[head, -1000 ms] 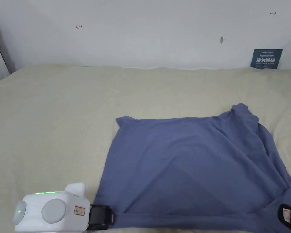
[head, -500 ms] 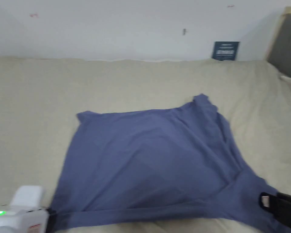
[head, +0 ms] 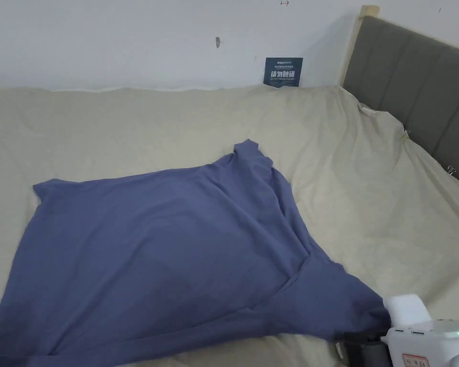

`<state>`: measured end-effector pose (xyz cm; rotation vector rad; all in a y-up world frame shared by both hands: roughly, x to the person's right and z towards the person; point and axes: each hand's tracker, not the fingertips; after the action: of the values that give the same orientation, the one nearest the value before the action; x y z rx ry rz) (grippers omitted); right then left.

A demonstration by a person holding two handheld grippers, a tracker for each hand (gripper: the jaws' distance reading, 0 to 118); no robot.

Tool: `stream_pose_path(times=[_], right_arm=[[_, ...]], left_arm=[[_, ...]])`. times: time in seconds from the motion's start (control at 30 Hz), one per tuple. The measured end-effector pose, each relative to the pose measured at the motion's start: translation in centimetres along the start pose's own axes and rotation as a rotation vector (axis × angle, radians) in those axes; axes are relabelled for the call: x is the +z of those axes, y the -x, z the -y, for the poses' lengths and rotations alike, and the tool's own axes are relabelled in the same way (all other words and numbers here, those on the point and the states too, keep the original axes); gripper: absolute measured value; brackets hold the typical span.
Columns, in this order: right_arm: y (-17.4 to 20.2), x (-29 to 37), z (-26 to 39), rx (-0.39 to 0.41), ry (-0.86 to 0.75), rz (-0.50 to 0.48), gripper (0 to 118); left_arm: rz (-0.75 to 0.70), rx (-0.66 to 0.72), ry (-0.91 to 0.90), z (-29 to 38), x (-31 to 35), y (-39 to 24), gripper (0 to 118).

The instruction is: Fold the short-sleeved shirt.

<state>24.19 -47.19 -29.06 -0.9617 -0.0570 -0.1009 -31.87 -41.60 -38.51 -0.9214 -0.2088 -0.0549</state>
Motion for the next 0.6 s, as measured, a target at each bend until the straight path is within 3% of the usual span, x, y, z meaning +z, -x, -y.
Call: stream_pose_path(times=[0.07,0.13,0.17,0.27,0.47,0.6], right_arm=[[0.3,0.3,0.2,0.014,-0.003,0.008,100],[0.7,1.0,0.0,0.057,-0.058,0.073,43],[0.7,1.3,-0.1,0.071,-0.082,0.089,21],[0.4,2.8,-0.4,0.040,-0.127,-0.008,14],[1.2,5.6,-1.1,0.125,-0.126,0.004,14],[1.0,7.5,-1.7,0.110,-0.149,-0.022,12]], left_arm=[[-0.005,0.005,-0.001,0.0,-0.1,0.0,2],[-0.002,0.012,-0.002,0.0,-0.1,0.2,2],[-0.004,0.015,-0.005,0.0,-0.1,0.1,2],[-0.001,0.022,-0.017,0.0,0.3,0.1,2],[-0.001,0.037,-0.049,-0.2,1.1,0.4,2],[0.011,0.054,-0.082,-0.6,2.1,0.7,2]])
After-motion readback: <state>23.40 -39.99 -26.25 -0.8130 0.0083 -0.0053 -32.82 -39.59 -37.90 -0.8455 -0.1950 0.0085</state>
